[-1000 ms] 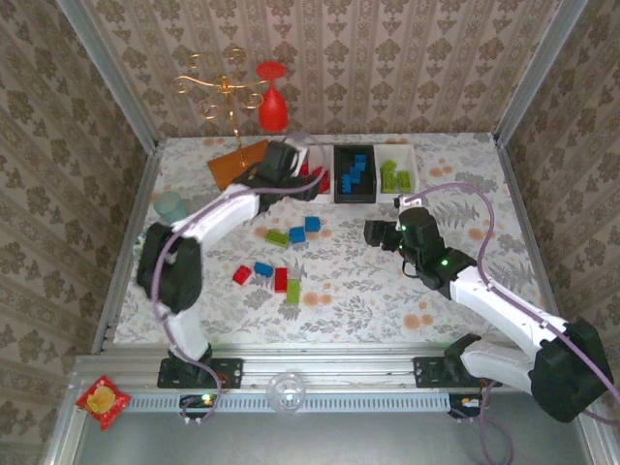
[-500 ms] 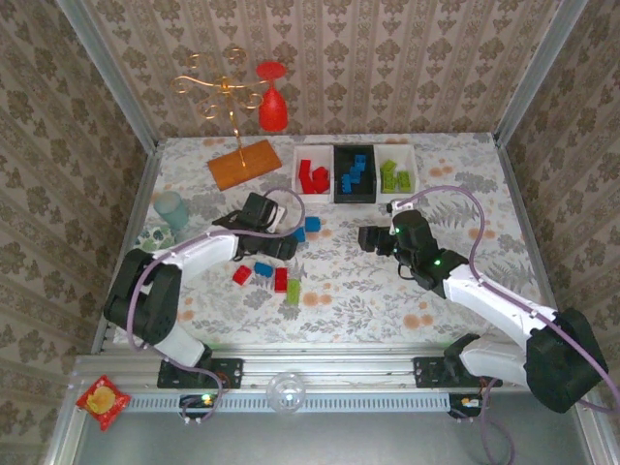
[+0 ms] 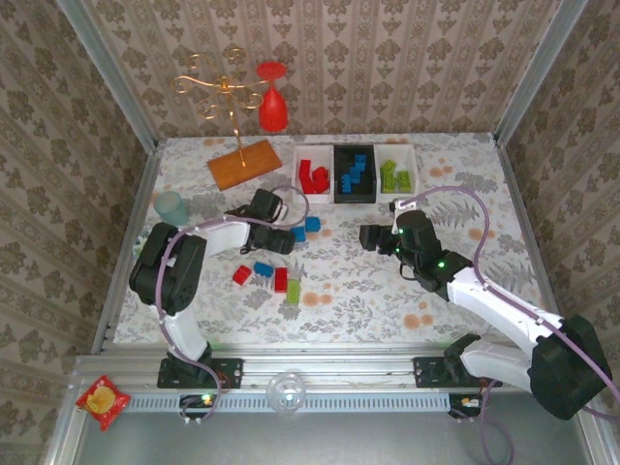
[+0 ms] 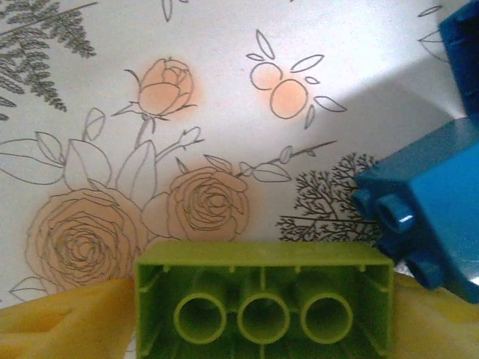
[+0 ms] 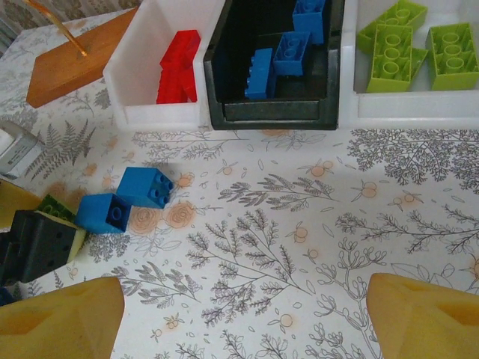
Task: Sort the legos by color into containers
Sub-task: Pick up the lego from the center of the table, then place the lego in the container.
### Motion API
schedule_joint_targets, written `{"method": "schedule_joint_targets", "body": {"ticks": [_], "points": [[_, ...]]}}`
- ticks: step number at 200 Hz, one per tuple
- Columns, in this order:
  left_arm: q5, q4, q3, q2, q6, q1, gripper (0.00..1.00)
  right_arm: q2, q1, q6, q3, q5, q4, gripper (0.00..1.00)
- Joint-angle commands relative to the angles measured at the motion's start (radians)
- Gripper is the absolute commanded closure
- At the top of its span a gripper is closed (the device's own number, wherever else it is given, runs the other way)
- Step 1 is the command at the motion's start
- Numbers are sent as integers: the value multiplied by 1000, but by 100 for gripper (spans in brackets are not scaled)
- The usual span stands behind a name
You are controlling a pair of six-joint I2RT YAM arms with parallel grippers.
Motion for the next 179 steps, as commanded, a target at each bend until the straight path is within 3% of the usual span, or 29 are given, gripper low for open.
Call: {"method": "schedule_joint_targets", "body": {"ticks": [1, 39, 67, 94, 134, 179], "points": [[21, 59, 22, 44, 10, 2, 27, -17, 6, 4, -16, 22, -8, 14], [-111, 145, -73, -101, -49, -16, 43, -12, 6, 2, -6, 25, -14, 14], [-73, 307, -104, -213, -75, -84, 42, -27, 5, 15, -12, 87, -21, 14], [-52, 284, 100, -75, -38, -184, 42, -82, -34, 54, -31, 245, -69, 13], [3, 323, 385, 136, 8, -266, 41, -255, -96, 103, -108, 255, -93, 11], [49, 327, 720, 397, 36, -299, 41, -309, -116, 113, -115, 254, -158, 10]]}}
